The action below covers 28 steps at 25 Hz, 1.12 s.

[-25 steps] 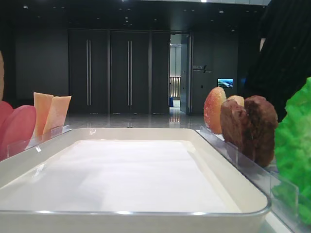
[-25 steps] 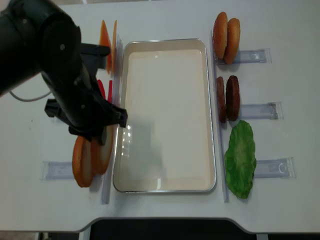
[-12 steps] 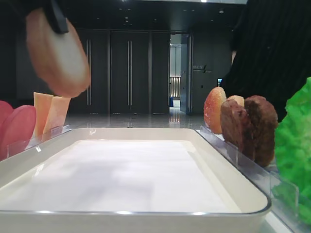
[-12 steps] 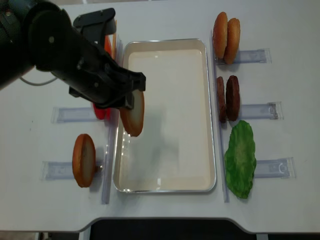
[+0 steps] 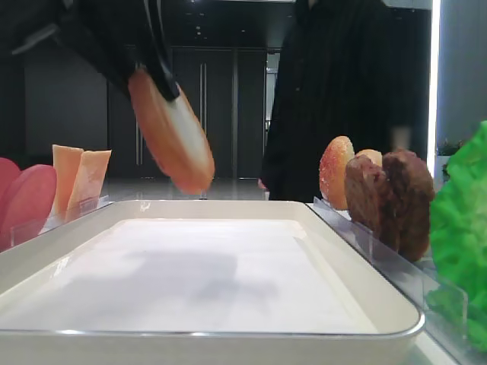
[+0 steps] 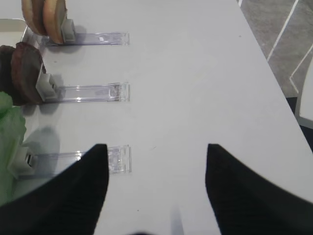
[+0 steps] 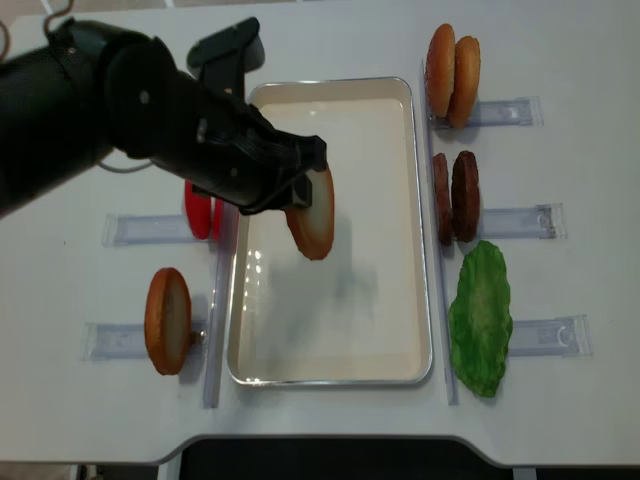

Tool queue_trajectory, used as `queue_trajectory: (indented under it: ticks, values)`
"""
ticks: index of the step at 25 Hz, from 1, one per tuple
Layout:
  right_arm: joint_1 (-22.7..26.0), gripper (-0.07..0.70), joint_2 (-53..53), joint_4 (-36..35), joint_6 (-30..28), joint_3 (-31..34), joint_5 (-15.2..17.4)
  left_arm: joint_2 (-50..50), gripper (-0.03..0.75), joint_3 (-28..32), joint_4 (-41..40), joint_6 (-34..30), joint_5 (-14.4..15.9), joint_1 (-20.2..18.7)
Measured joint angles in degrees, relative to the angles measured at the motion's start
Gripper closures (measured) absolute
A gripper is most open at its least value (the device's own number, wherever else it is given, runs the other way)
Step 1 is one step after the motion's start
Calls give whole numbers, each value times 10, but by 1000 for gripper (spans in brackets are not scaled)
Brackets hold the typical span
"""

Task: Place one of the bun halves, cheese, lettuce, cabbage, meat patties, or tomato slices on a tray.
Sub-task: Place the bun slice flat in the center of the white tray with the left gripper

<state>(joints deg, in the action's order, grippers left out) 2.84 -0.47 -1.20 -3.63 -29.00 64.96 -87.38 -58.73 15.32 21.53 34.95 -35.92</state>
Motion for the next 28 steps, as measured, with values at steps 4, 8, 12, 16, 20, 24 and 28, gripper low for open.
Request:
queue_trajectory:
  ticks: [4, 8, 12, 16, 20, 24, 28]
  values:
    - [0, 216, 0, 0, 0, 0, 0, -27, 574, 27, 67, -54, -42, 0]
    - [0, 216, 0, 0, 0, 0, 0, -52, 571, 40, 122, -103, -67, 0]
    - [0, 216, 0, 0, 0, 0, 0, -69, 580, 41, 166, -142, -84, 0]
    - [0, 216, 0, 0, 0, 0, 0, -83, 580, 41, 176, -156, -88, 0]
    - [0, 216, 0, 0, 0, 0, 0, -94, 580, 41, 183, -159, -89, 0]
    - [0, 216, 0, 0, 0, 0, 0, -103, 570, 41, 190, -164, -89, 0]
    - [0, 216, 0, 0, 0, 0, 0, -105, 580, 41, 194, -166, -89, 0]
